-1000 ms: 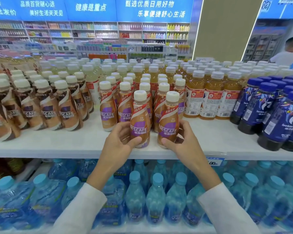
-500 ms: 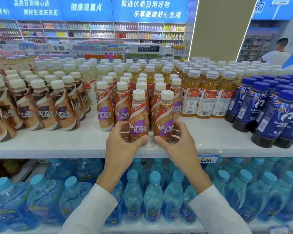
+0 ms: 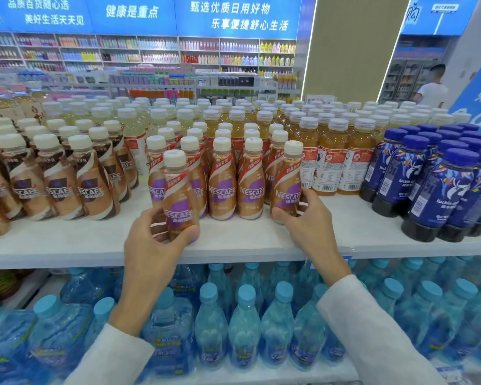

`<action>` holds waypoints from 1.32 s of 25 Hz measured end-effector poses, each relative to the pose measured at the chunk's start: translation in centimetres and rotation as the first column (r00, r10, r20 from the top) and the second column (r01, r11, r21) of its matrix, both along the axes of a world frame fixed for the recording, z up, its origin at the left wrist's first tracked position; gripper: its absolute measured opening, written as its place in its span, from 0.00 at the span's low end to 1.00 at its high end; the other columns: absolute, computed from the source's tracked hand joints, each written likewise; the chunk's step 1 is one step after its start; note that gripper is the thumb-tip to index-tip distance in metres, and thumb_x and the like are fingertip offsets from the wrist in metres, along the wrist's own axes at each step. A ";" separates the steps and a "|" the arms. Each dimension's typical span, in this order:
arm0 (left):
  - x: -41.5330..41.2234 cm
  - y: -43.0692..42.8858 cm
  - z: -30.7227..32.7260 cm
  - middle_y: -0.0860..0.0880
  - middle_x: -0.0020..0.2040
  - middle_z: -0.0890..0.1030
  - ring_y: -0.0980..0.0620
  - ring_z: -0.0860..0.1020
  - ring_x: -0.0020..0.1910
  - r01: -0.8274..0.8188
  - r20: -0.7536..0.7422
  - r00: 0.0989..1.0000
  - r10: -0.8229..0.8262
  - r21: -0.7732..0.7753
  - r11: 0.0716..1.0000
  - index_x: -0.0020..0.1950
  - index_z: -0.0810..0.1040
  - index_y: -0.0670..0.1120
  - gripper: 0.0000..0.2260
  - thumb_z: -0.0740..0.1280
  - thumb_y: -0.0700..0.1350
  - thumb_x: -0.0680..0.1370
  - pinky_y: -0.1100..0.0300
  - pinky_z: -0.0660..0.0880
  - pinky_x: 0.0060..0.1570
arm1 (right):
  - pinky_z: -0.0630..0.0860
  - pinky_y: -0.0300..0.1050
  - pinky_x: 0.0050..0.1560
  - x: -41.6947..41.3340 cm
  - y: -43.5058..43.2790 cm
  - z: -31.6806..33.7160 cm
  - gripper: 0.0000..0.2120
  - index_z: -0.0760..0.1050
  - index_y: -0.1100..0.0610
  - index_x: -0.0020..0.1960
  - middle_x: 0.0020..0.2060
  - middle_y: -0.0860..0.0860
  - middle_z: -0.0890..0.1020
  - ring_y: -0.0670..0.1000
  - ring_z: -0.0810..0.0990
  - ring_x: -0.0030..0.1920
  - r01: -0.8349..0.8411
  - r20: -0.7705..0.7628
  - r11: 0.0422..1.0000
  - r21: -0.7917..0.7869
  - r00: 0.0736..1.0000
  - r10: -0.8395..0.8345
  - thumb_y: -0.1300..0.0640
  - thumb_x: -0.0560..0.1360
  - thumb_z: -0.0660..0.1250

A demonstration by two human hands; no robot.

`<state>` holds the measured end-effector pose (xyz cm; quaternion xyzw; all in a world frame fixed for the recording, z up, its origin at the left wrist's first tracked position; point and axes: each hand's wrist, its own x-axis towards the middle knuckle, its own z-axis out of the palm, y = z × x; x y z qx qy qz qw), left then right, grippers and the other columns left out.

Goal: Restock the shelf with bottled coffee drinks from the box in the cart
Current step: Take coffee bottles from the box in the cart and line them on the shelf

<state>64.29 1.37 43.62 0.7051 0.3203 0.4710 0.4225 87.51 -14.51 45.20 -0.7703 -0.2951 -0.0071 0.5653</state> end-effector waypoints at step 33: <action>-1.9 3.5 -0.1 0.55 0.60 0.79 0.58 0.79 0.57 -0.132 -0.009 0.991 0.132 0.033 0.991 0.68 0.76 0.54 0.28 0.80 0.52 0.71 0.56 0.80 0.58 | 0.71 0.33 0.48 0.4 1.6 -0.2 0.36 0.69 0.52 0.73 0.67 0.49 0.79 0.45 0.77 0.55 0.015 0.064 0.997 -0.070 0.998 -0.010 0.46 0.70 0.79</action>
